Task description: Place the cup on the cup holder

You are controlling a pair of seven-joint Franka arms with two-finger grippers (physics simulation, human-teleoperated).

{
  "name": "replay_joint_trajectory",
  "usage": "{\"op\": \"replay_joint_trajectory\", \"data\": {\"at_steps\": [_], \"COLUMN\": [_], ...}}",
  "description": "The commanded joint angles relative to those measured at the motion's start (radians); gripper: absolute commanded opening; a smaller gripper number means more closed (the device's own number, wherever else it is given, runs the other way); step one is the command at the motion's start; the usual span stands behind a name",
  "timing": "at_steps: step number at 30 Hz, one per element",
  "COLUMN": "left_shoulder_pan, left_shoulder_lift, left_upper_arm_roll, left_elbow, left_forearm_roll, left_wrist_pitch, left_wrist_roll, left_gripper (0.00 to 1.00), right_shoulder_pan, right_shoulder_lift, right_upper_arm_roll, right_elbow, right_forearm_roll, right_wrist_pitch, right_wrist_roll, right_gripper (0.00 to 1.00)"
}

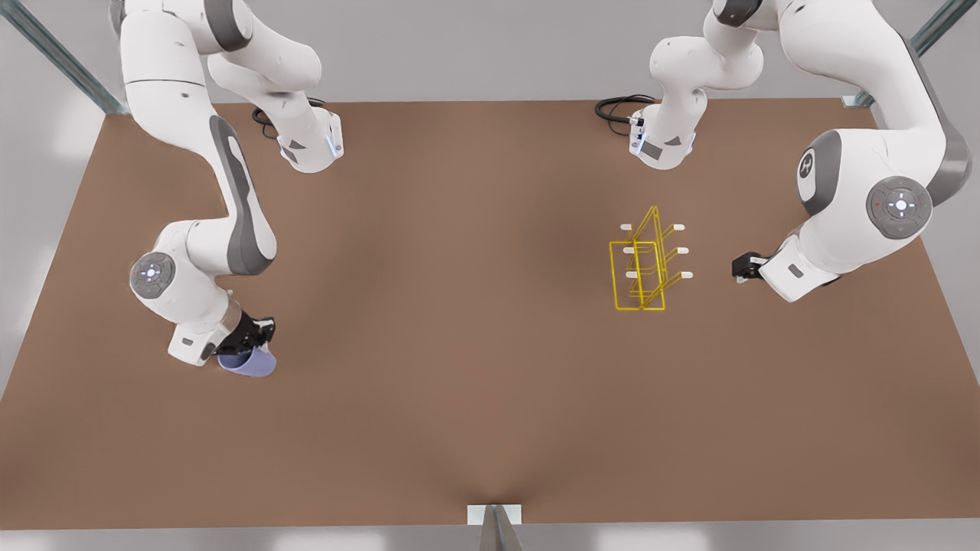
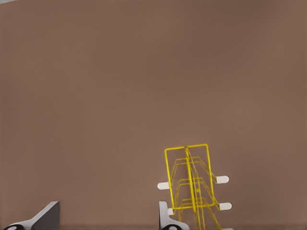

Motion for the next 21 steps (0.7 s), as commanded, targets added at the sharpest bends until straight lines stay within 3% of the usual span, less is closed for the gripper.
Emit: {"op": "replay_joint_trajectory", "data": {"at_steps": [1,6,13,16,18,21], "left_shoulder_pan": [-0.002,-0.005,-0.005,-0.007,-0.007,-0.008], "left_shoulder_lift": [-0.001,0.003,0.008,0.008,0.01,0.013], "left_upper_arm_roll": [-0.001,-0.001,-0.001,-0.001,-0.001,-0.001], "left_elbow": [0.0,-0.001,-0.001,-0.003,-0.004,-0.004], "left_forearm_roll": [0.001,0.002,0.002,0.002,0.002,0.002], "left_wrist_pitch": [-0.006,-0.004,-0.006,-0.006,-0.006,-0.004], "left_wrist_roll": [-0.006,-0.006,-0.011,-0.011,-0.013,-0.014], "left_gripper": [1.0,1.0,1.0,1.0,1.0,1.0], "right_shoulder_pan": [0.056,0.209,0.258,0.31,0.37,0.409], "right_shoulder_lift": [0.012,0.179,0.429,0.513,0.575,0.673], "right_upper_arm_roll": [0.021,0.09,0.245,0.233,0.171,0.165], "right_elbow": [0.021,0.138,0.359,0.44,0.481,0.627], "right_forearm_roll": [0.062,0.468,0.862,1.03,1.27,1.326], "right_wrist_pitch": [-0.104,0.093,0.226,0.226,0.22,0.2], "right_wrist_roll": [0.526,0.558,0.52,0.503,0.267,0.184], "right_gripper": [0.21,0.21,0.21,0.21,0.21,0.21]}}
